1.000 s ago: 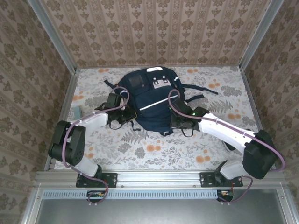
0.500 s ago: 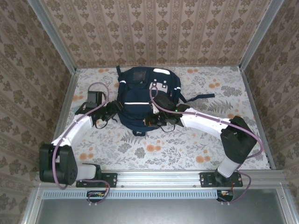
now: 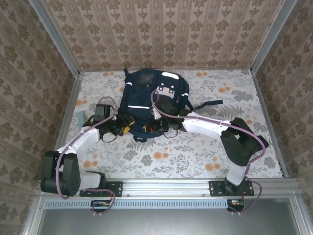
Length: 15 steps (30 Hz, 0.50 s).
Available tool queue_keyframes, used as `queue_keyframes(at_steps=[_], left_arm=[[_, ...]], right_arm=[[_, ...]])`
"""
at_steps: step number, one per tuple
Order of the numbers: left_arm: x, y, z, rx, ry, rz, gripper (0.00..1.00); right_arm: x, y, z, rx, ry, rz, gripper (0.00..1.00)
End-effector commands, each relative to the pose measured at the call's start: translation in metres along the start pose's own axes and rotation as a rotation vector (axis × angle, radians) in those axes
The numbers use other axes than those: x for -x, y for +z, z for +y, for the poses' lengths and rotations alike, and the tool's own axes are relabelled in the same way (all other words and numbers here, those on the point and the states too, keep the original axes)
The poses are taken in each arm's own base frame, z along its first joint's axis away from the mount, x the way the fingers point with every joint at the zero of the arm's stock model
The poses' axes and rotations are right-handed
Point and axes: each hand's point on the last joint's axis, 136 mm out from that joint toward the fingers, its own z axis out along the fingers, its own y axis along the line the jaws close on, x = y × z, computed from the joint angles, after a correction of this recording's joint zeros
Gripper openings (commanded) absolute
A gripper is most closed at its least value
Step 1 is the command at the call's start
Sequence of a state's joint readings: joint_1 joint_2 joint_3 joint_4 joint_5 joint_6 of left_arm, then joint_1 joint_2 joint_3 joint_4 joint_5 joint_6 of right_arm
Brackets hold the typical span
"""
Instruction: Pack the student bag
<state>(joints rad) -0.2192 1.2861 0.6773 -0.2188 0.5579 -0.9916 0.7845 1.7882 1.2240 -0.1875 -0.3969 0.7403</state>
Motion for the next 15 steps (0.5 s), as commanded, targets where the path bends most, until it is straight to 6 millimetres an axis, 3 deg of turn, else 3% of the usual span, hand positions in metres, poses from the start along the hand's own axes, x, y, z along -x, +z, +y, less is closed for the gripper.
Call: queue_keyframes(at_steps=[1,9,15], left_arm=[[-0.001,0.001,-0.015,-0.038,0.003,0.015,0.48],[0.001,-0.011,-0.011,0.037,0.012,-0.052,0.47],[-0.012,0.009,-0.02,0.014,0.017,0.009,0.46]], right_arm=[[-0.007,0.01,0.012,0.043,-0.016,0.031,0.0],[-0.011,0.015,0.004,0.008,-0.01,0.037,0.0],[-0.008,0.01,0.006,-0.001,-0.016,0.017,0.0]])
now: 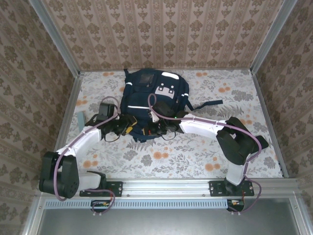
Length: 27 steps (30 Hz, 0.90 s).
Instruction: Pack the student bag
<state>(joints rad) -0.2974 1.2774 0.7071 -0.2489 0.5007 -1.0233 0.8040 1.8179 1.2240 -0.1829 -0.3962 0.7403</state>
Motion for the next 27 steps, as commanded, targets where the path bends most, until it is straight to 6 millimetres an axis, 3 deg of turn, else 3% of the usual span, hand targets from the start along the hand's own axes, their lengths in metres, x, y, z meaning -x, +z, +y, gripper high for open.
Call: queue_keyframes(at_steps=[1,8,15,18,22,27], left_arm=[[0.001,0.009,-0.006,0.0,-0.012,0.002,0.46],[0.002,0.026,0.008,0.042,-0.032,0.013,0.42],[0.01,0.032,0.031,0.113,-0.056,-0.047,0.22],[0.013,0.032,0.037,0.135,-0.057,-0.061,0.11],[0.014,0.031,0.045,0.15,-0.066,-0.066,0.0],[0.014,0.026,0.046,0.146,-0.063,-0.069,0.0]], right_arm=[[0.003,-0.003,0.008,0.007,-0.014,-0.016,0.0],[0.0,-0.009,0.007,-0.003,-0.019,-0.024,0.0],[-0.004,-0.015,-0.006,-0.06,-0.02,-0.031,0.0],[-0.007,-0.025,-0.025,-0.158,-0.028,-0.058,0.0],[-0.008,-0.059,-0.074,-0.418,-0.025,-0.152,0.0],[-0.008,-0.108,-0.131,-0.675,0.007,-0.254,0.0]])
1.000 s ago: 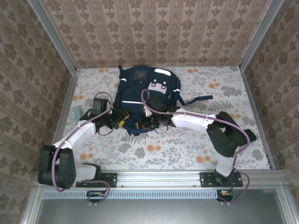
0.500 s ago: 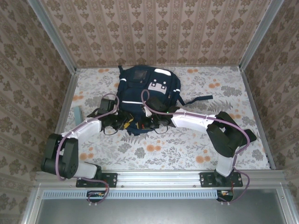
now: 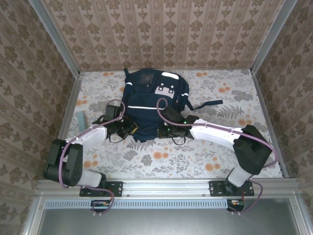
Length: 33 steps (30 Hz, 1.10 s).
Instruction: Pack the student bag
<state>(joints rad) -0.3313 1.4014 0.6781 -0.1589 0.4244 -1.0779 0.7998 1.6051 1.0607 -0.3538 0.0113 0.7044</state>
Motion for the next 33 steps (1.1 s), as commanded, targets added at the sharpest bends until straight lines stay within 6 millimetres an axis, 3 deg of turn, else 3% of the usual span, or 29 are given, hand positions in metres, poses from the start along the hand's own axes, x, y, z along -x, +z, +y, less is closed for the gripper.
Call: queue_keyframes(at_steps=[1,4,8,17,25,28,29,31,33], left_arm=[[0.012,-0.005,0.018,0.055,-0.004,-0.059,0.0],[0.012,-0.01,0.015,0.05,0.008,-0.064,0.0],[0.012,-0.019,0.014,0.049,0.018,-0.075,0.0],[0.007,-0.035,0.013,0.037,0.051,-0.068,0.0],[0.0,-0.037,0.003,0.003,0.088,-0.024,0.0],[-0.002,-0.038,-0.003,-0.016,0.109,-0.008,0.0],[-0.002,-0.039,-0.005,-0.017,0.117,-0.002,0.04],[-0.002,-0.045,-0.009,-0.014,0.145,-0.012,0.31],[0.0,-0.053,-0.013,-0.001,0.178,-0.041,0.5]], right_arm=[[0.007,-0.026,-0.082,-0.331,0.012,-0.083,0.0],[0.012,-0.037,-0.11,-0.41,0.057,-0.102,0.0],[0.025,-0.043,-0.133,-0.444,0.106,-0.137,0.0],[0.076,-0.029,-0.142,-0.366,0.117,-0.191,0.0],[0.074,-0.024,-0.165,-0.432,0.227,-0.138,0.0],[0.07,-0.022,-0.158,-0.379,0.225,-0.129,0.0],[0.069,-0.023,-0.157,-0.367,0.224,-0.13,0.0],[0.063,-0.03,-0.158,-0.369,0.225,-0.123,0.0],[0.054,-0.036,-0.163,-0.382,0.228,-0.111,0.0]])
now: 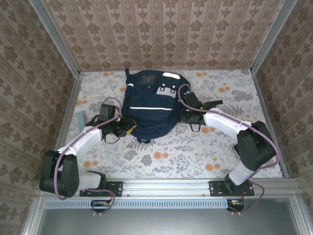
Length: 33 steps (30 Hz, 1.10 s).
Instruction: Pack the student bag
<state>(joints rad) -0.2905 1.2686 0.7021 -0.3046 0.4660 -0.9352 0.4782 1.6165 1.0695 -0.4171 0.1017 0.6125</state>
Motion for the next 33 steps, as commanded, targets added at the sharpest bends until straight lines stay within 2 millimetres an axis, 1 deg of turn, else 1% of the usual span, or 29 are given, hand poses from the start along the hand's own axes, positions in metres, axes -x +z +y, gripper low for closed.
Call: queue_keyframes(at_steps=[1,3,6,7,8,9,10,11,12,13,15,16,19,22,25,27,29,31,33], left_arm=[[0.006,-0.023,-0.007,0.039,0.084,-0.052,0.56],[0.007,-0.03,-0.013,0.05,0.129,-0.065,0.61],[0.006,-0.034,-0.025,0.064,0.221,-0.074,0.66],[0.005,-0.035,-0.03,0.07,0.261,-0.075,0.66],[0.005,-0.035,-0.036,0.073,0.299,-0.078,0.67],[0.003,-0.033,-0.042,0.081,0.343,-0.077,0.68],[0.002,-0.032,-0.049,0.088,0.388,-0.071,0.69],[-0.001,-0.029,-0.055,0.093,0.429,-0.063,0.69],[-0.006,-0.026,-0.065,0.093,0.49,-0.051,0.7],[-0.01,-0.022,-0.074,0.098,0.546,-0.04,0.7],[-0.02,-0.014,-0.091,0.107,0.657,-0.018,0.71],[-0.025,-0.009,-0.099,0.113,0.717,-0.008,0.71],[-0.041,0.008,-0.122,0.129,0.873,0.029,0.72],[-0.056,0.027,-0.14,0.176,1.022,0.06,0.72],[-0.069,0.048,-0.149,0.257,1.153,0.088,0.72],[-0.081,0.062,-0.155,0.303,1.241,0.119,0.65],[-0.092,0.074,-0.161,0.344,1.322,0.137,0.62],[-0.102,0.086,-0.165,0.375,1.395,0.142,0.62],[-0.107,0.095,-0.168,0.406,1.43,0.143,0.62]], right_arm=[[-0.005,-0.018,-0.043,-0.13,0.048,-0.018,0.0],[-0.015,-0.024,-0.054,-0.142,0.057,-0.007,0.0],[-0.028,-0.031,-0.068,-0.131,0.086,0.009,0.0],[-0.035,-0.03,-0.073,-0.12,0.099,0.031,0.0],[-0.035,-0.037,-0.073,-0.09,0.113,0.023,0.04],[-0.036,-0.041,-0.073,-0.069,0.125,0.021,0.16],[-0.034,-0.046,-0.073,-0.054,0.132,0.008,0.32],[-0.037,-0.052,-0.075,-0.055,0.135,0.01,0.45],[-0.034,-0.058,-0.076,-0.05,0.141,-0.006,0.57],[-0.031,-0.065,-0.075,-0.039,0.146,-0.024,0.65],[-0.025,-0.077,-0.076,-0.025,0.161,-0.062,0.77],[-0.022,-0.083,-0.077,-0.02,0.172,-0.082,0.82],[-0.017,-0.093,-0.084,-0.017,0.217,-0.118,0.89],[-0.016,-0.097,-0.096,-0.018,0.28,-0.133,0.92],[-0.019,-0.097,-0.106,-0.005,0.341,-0.134,0.93],[-0.02,-0.096,-0.112,0.007,0.376,-0.131,0.93],[-0.022,-0.095,-0.118,0.013,0.406,-0.125,0.93],[-0.024,-0.094,-0.124,0.016,0.434,-0.121,0.93],[-0.026,-0.093,-0.129,0.02,0.458,-0.117,0.93]])
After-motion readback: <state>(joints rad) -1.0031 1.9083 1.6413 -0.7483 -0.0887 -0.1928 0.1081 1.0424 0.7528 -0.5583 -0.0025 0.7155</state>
